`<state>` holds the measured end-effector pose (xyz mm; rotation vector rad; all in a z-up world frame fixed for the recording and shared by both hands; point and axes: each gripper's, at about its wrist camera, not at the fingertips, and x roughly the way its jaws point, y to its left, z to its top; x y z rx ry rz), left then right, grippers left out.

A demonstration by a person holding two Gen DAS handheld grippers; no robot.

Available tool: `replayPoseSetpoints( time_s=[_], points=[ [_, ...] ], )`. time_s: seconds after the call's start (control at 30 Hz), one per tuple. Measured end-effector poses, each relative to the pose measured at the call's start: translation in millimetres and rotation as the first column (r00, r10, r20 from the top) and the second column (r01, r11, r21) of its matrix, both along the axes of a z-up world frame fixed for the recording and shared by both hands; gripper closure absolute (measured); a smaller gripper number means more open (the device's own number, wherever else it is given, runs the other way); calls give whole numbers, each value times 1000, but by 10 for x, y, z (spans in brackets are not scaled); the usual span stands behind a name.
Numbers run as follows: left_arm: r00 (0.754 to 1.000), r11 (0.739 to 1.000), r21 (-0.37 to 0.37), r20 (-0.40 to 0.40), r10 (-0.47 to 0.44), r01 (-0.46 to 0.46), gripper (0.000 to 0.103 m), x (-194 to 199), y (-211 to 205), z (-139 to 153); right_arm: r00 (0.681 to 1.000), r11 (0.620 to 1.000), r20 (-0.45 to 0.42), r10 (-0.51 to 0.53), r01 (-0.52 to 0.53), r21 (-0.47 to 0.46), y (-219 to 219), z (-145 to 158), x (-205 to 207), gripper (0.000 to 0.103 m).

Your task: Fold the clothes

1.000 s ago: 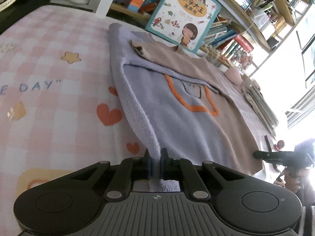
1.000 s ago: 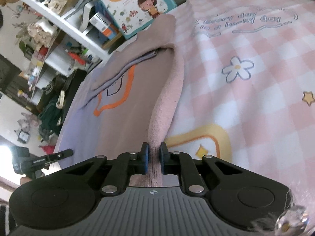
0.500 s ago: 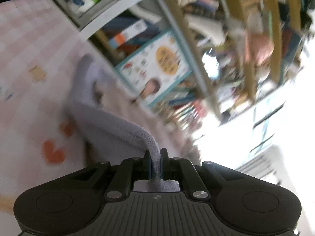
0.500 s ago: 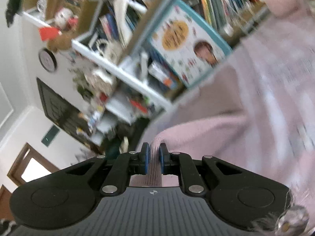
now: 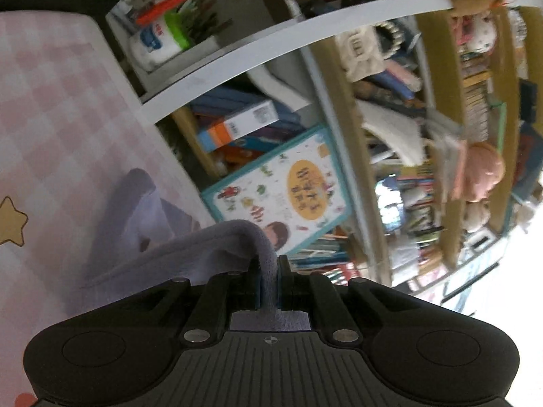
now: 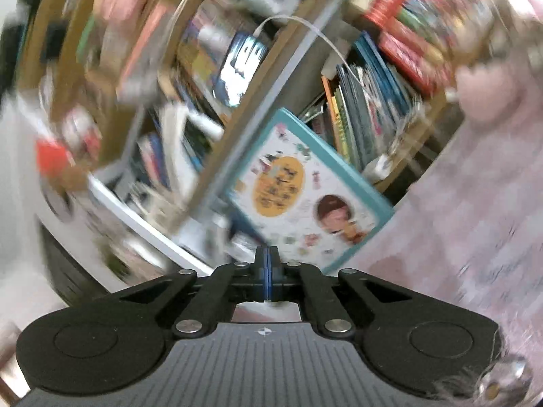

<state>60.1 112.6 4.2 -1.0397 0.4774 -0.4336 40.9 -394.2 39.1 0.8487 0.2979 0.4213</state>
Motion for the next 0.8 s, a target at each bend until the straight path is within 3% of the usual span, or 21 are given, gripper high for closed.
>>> replayPoseSetpoints(
  time_s=[0.07, 0.17, 0.33, 0.4, 0.5, 0.63, 0.73, 0.8],
  points=[
    [1000, 1000, 20, -18, 1, 0, 96, 64, -22, -20, 1000, 991, -17, 10, -12, -130, 109, -17, 45, 98],
    [997, 1000, 5, -76, 20, -20, 95, 176, 20, -128, 997, 982, -74, 1, -15, -186, 154, -178, 76, 98],
    [976, 997, 52, -208, 62, -52, 71, 264, 107, -270, 986, 960, -165, -22, -26, -279, 226, -438, 124, 92],
    [980, 993, 108, -188, 67, -48, 70, 209, 131, -221, 983, 946, -180, -29, -31, -322, 247, -477, 114, 79],
    [989, 964, 260, -123, 85, -51, 69, 101, 142, -47, 986, 910, -162, -24, -46, -411, 320, -437, 121, 74],
    [999, 863, 504, -25, 49, -29, 68, 32, 8, 181, 991, 845, -132, 12, -81, -529, 510, -355, 257, 71],
    [1000, 739, 673, 7, -5, -1, 68, 82, -180, 265, 993, 764, -110, 43, -104, -637, 735, -319, 410, 67],
    [1000, 642, 767, 12, -11, -2, 68, 153, -308, 258, 993, 702, -102, 51, -108, -704, 904, -342, 515, 64]
  ],
)
